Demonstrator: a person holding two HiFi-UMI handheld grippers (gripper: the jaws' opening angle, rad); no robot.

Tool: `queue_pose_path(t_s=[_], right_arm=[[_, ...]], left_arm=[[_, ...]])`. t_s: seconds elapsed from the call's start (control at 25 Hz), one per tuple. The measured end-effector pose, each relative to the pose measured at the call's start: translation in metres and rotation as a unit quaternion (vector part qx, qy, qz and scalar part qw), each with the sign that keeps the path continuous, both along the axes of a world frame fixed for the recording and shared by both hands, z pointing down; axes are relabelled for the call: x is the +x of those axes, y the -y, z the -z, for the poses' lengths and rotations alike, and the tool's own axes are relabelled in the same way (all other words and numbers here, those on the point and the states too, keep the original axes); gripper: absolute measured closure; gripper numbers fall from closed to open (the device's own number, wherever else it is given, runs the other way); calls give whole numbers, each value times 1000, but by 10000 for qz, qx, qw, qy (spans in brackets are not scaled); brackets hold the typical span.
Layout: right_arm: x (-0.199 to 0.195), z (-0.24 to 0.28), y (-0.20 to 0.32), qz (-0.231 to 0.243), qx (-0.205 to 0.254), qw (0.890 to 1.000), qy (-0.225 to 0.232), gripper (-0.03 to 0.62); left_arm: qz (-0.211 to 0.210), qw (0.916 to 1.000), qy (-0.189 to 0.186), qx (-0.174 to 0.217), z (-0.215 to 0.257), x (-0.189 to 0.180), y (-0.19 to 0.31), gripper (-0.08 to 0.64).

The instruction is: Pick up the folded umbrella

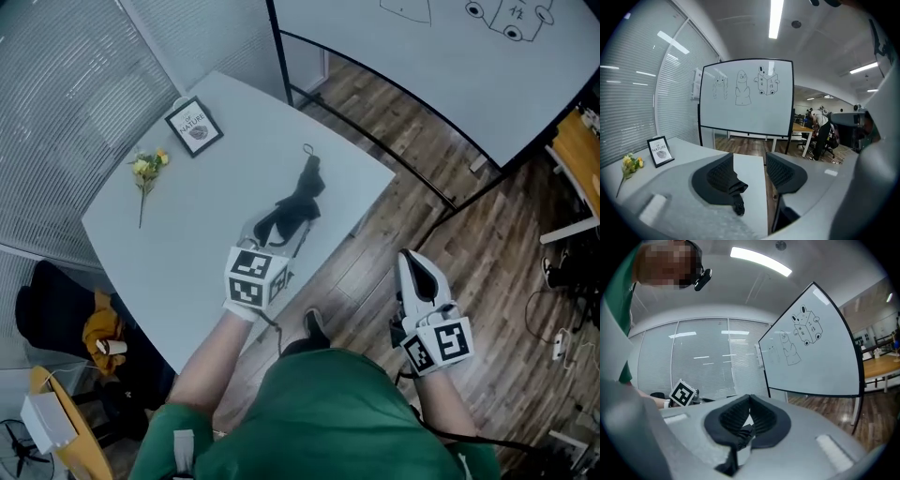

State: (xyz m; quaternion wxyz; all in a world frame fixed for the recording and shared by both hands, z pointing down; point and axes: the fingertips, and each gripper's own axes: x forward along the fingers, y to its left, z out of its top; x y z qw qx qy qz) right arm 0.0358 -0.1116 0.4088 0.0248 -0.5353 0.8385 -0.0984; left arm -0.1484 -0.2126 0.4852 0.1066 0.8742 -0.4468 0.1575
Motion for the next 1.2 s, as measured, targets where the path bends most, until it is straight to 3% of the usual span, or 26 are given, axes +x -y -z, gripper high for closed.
queue_pose_path(t_s=[0.36,0.72,1.0,1.2], right_arm=[[-15,-15,38,-85,-173,9997,-115,589],[6,-26,64,101,-263,9996,-30,589],[56,-31,81,38,-332,9994,-2,589],[93,-30,83,-187,-328,9993,-33,589]], left_arm=[[-162,9935,170,-1117,-56,-12,61,285],[177,9812,475,-1864,-102,-3,111,275],[318,9558,775,-2818,-165,18,143,239],[608,9339,1386,-3240,-214,6,156,238]])
